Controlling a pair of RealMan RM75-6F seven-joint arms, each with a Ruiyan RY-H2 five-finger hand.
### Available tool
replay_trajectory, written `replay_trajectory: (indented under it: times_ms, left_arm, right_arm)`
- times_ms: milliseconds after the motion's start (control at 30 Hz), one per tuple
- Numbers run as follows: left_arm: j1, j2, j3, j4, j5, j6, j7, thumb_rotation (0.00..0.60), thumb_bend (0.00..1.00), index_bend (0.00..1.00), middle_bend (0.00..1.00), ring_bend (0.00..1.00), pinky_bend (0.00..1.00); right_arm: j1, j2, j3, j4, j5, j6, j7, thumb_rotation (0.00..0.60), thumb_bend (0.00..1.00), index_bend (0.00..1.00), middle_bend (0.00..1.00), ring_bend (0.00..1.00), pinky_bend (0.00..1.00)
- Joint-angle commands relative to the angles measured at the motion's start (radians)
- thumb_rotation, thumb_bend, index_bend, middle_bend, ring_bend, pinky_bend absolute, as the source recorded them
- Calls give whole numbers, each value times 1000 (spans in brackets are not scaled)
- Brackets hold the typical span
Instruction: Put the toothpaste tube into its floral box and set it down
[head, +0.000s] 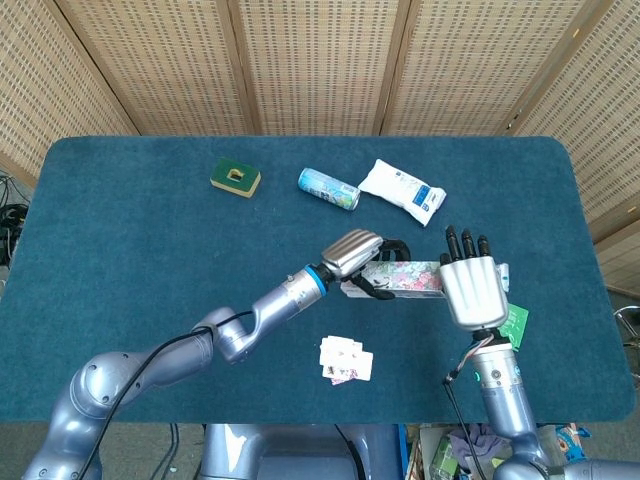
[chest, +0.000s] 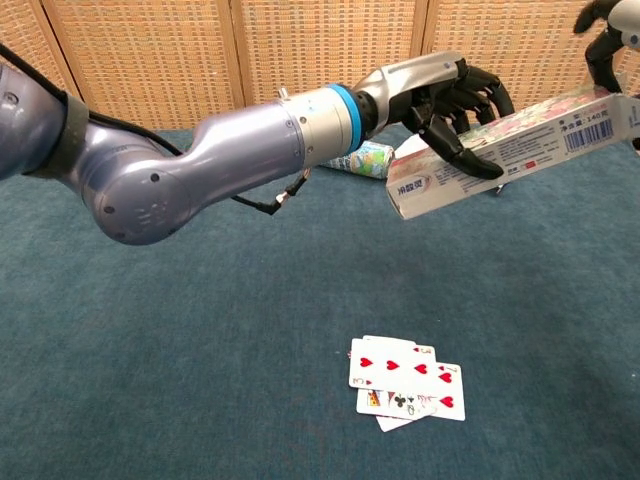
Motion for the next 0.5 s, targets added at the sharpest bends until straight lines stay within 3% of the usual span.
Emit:
replay_trajectory:
  times_ms: [33, 300, 500]
  left_arm:
    - [15, -72, 1, 78, 16, 51, -92, 600, 321, 565, 522, 507, 507]
    - [57, -265, -48, 286, 2, 228, -351, 600, 329, 566, 525, 510, 507]
    - [47, -317, -67, 405, -7, 249, -459, 600, 341, 566, 525, 510, 507]
  right_arm:
    - [-19, -11, -7, -6, -61, 65, -45, 600, 0, 0, 0, 0, 0]
    - [-84, 41, -1, -8, -200, 190, -61, 600, 0, 0, 0, 0, 0]
    - [-133, 131, 65, 40, -168, 220, 57, 600, 0, 0, 0, 0, 0]
